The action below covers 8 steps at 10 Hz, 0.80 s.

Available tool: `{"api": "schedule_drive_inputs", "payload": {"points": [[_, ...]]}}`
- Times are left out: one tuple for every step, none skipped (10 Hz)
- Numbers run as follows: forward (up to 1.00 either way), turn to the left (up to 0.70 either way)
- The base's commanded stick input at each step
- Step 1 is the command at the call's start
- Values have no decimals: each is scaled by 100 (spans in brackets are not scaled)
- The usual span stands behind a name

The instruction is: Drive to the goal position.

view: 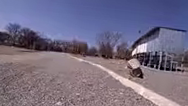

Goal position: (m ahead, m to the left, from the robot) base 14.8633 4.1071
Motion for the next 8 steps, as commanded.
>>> {"api": "schedule_drive_inputs", "payload": {"points": [[70,0],[70,0],[70,0],[70,0],[70,0],[70,0],[70,0],[70,0]]}}
